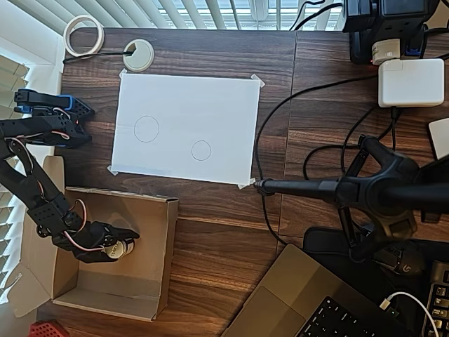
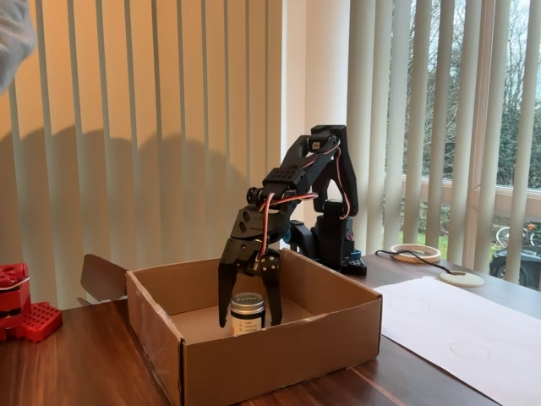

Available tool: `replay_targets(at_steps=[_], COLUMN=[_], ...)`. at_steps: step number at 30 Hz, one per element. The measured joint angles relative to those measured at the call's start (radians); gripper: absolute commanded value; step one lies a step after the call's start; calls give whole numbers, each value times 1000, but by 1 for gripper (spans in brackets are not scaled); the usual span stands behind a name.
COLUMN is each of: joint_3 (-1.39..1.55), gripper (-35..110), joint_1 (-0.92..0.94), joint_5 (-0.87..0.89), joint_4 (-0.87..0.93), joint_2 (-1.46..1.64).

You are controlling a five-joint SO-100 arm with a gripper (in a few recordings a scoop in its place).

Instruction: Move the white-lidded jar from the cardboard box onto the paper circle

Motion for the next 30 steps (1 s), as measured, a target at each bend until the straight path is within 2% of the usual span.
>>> replay_targets(at_steps=[9, 20, 30], joint_3=[29, 34, -37], gripper=[13, 8, 7], joint_1=[-11, -80, -249], joint_5=[6, 67, 245], joint_4=[-17, -18, -17], joint_2=[31, 186, 468])
